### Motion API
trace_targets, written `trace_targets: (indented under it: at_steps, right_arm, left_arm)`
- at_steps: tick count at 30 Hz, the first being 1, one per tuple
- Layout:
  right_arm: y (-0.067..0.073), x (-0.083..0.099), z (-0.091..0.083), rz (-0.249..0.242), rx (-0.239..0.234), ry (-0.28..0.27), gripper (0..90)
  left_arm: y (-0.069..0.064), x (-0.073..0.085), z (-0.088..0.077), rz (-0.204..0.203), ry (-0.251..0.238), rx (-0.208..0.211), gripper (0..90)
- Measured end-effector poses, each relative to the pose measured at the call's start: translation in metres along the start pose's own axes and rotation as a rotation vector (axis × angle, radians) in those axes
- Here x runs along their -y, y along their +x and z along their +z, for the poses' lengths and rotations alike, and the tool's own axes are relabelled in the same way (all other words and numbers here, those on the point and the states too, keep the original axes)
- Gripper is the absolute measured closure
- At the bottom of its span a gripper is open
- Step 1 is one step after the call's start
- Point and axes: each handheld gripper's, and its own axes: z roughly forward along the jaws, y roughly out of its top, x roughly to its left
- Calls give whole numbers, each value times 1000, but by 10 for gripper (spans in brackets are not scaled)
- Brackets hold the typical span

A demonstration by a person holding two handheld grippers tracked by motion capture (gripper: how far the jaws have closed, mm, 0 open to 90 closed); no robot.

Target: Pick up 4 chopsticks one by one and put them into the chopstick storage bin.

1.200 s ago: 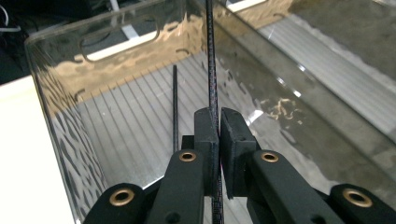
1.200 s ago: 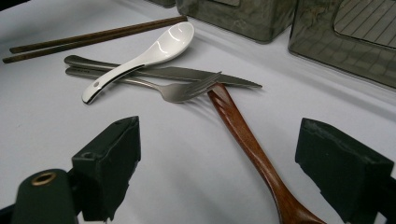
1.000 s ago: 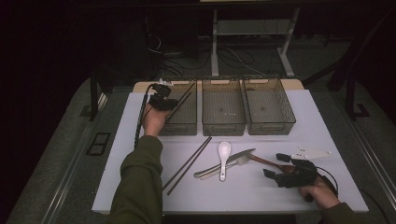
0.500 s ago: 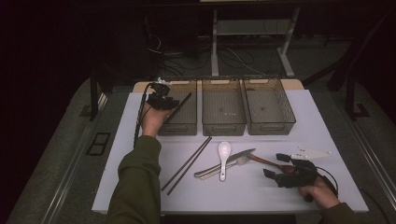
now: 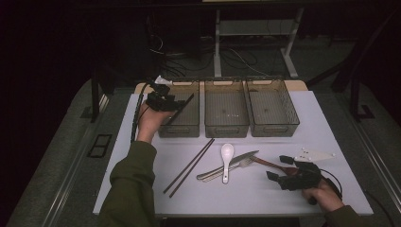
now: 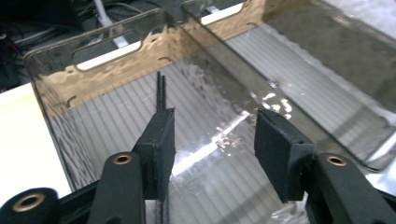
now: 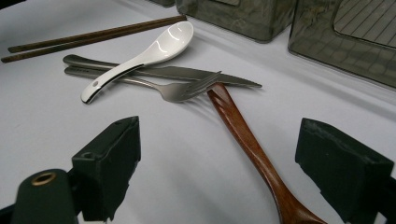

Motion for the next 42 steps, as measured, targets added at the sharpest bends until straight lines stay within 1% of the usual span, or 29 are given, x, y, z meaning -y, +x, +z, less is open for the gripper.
trace_targets:
  at_steps: [2,5,9,12,17,20,24,29,35,38,42]
  right_arm:
    - [0,0,0,-1,1,-1,139]
    - [0,0,0,-1,1,-1,139]
    - [0,0,0,-2,2,0,139]
    - [0,0,0,-2,2,0,139]
    - [0,0,0,-2,3,-1,139]
    - [0,0,1,-1,3,0,139]
    - [0,0,1,2,5,1,139]
    - [0,0,0,1,4,-4,139]
    - [1,0,1,3,0,-2,139]
    - [0,0,1,1,1,-3,139]
    - [0,0,1,0,2,-2,139]
  left_arm:
    - [-4,0,-4,6,-10,16,445]
    - [-10,2,-10,28,-13,30,431]
    - [-16,7,-17,36,-19,37,404]
    - [-19,11,-23,38,-27,51,384]
    - [-27,21,-31,66,-42,58,354]
    - [-32,26,-36,68,-57,72,344]
    - [-39,34,-41,82,-61,79,312]
    - [-49,46,-43,80,-71,93,287]
    - [-59,62,-44,70,-90,116,281]
    - [-63,69,-46,77,-87,123,278]
    - [-70,77,-49,71,-96,131,274]
